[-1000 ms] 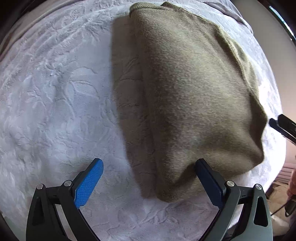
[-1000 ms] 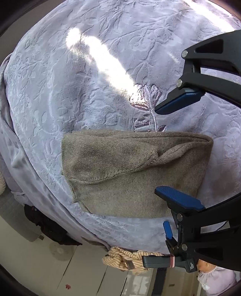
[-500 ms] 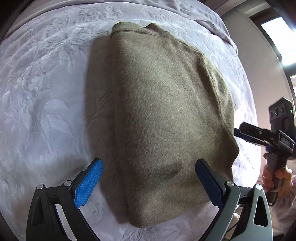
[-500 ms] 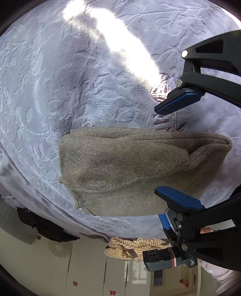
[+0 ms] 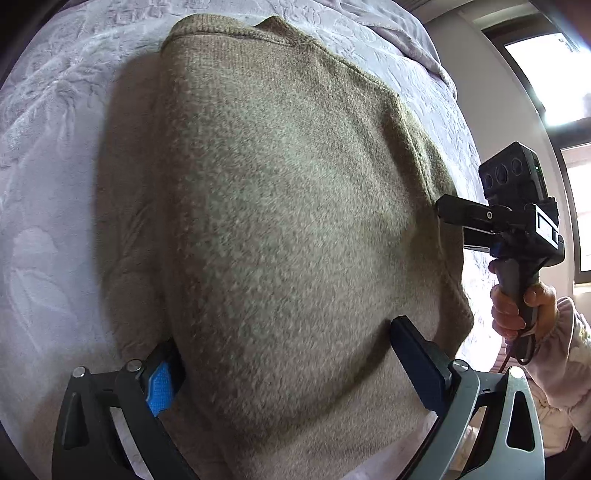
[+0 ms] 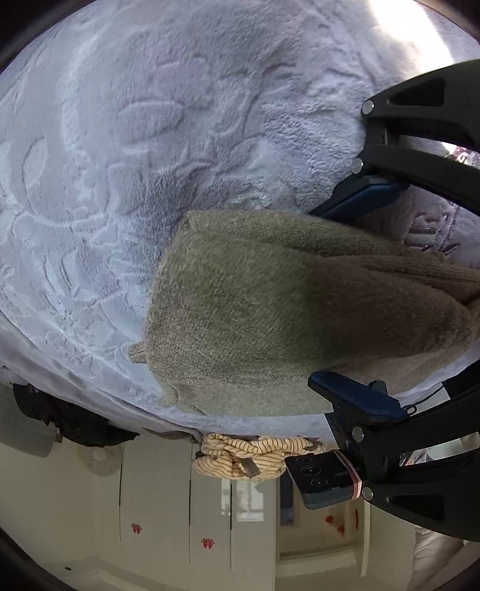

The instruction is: Fold small clothes

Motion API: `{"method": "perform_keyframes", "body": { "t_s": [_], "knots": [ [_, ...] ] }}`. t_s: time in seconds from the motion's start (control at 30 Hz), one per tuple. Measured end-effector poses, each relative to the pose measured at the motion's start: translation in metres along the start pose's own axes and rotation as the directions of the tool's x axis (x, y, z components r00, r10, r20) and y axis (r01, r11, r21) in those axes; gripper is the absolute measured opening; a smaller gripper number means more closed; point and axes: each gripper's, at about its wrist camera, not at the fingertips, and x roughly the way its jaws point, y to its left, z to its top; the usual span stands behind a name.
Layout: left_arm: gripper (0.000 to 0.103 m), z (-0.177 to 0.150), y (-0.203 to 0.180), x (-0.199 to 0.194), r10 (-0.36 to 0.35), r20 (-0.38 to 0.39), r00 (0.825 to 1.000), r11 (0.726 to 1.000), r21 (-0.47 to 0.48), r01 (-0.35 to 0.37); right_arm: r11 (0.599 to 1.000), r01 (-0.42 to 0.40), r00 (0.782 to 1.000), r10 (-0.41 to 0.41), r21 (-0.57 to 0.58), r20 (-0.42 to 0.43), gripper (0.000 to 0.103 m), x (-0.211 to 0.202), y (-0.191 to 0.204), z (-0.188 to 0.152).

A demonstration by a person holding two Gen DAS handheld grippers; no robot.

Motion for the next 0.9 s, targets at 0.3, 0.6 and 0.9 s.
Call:
{"method": "perform_keyframes", "body": {
  "t_s": [0.3, 0.6, 0.9],
  "knots": [
    [0.100, -0.007, 0.005, 0.011, -0.027, 0.026, 0.999, 1.000, -0.016, 0.027, 0.996, -0.091, 0.996, 0.091, 0.010, -0.024, 0.085, 0.019, -0.009, 0.011],
    [0.061, -0.020, 0.011, -0.020, -0.036, 0.086, 0.996, 0.999, -0.015, 0.037, 0.990, -0.124, 0.992, 0.121, 0.067, 0.038, 0.038, 0.007, -0.001, 0.002],
    [0.051, -0.038, 0.000, -0.067, -0.120, 0.141, 0.983, 0.993, 0.034, 0.116, 0.976, -0.203, 0.976, 0.196, 0.080, 0.091, 0.036, -0.008, 0.044, -0.019]
  ]
}}
